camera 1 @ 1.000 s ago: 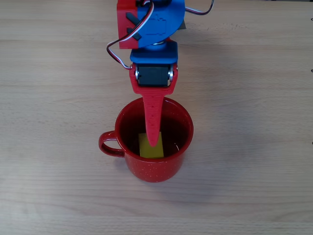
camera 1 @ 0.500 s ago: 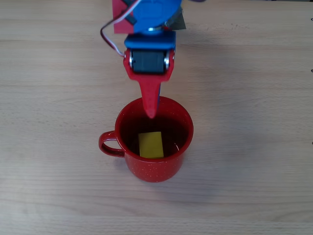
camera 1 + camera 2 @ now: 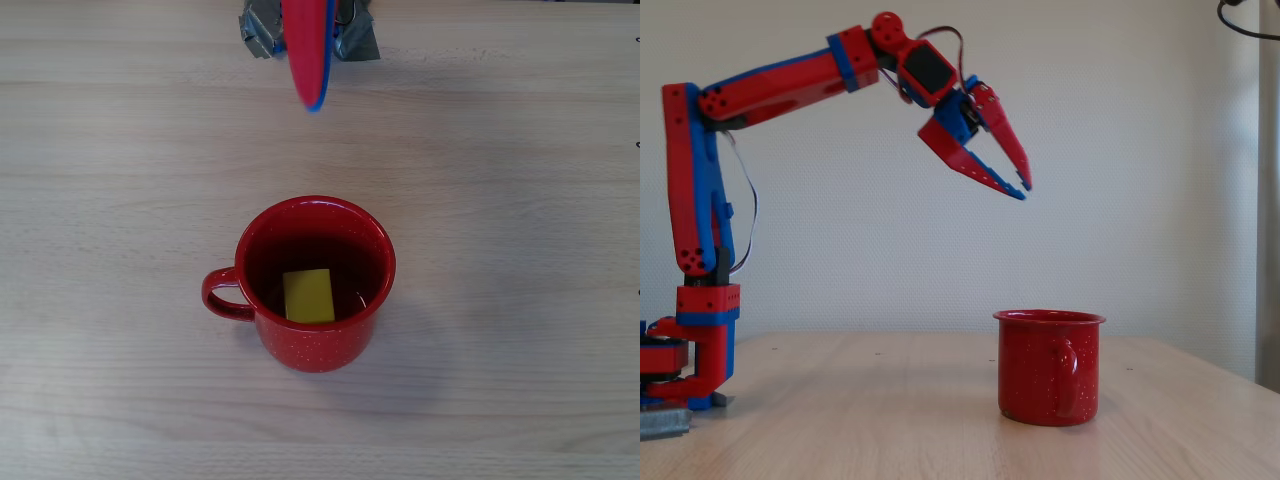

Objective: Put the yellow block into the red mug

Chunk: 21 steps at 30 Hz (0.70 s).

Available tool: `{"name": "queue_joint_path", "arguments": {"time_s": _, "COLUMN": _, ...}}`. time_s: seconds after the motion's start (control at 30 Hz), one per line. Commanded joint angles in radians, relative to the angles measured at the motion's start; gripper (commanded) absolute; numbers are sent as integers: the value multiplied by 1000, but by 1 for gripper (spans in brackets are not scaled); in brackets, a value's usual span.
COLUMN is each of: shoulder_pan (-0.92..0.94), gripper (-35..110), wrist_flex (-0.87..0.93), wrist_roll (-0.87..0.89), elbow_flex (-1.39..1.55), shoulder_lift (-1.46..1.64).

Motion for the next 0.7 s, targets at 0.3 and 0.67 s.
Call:
{"name": "queue_joint_path", "arguments": {"time_s": 0.3, "shoulder_pan": -44, "gripper": 0, "wrist_flex": 11, "wrist_roll": 63, "elbow_flex": 399, "shoulder_lift": 503}}
{"name": "queue_joint_path", "arguments": {"time_s": 0.67, "shoulder_pan": -35, "gripper": 0, "wrist_flex": -9, "wrist_roll": -46, "elbow_flex": 744, "shoulder_lift": 796}}
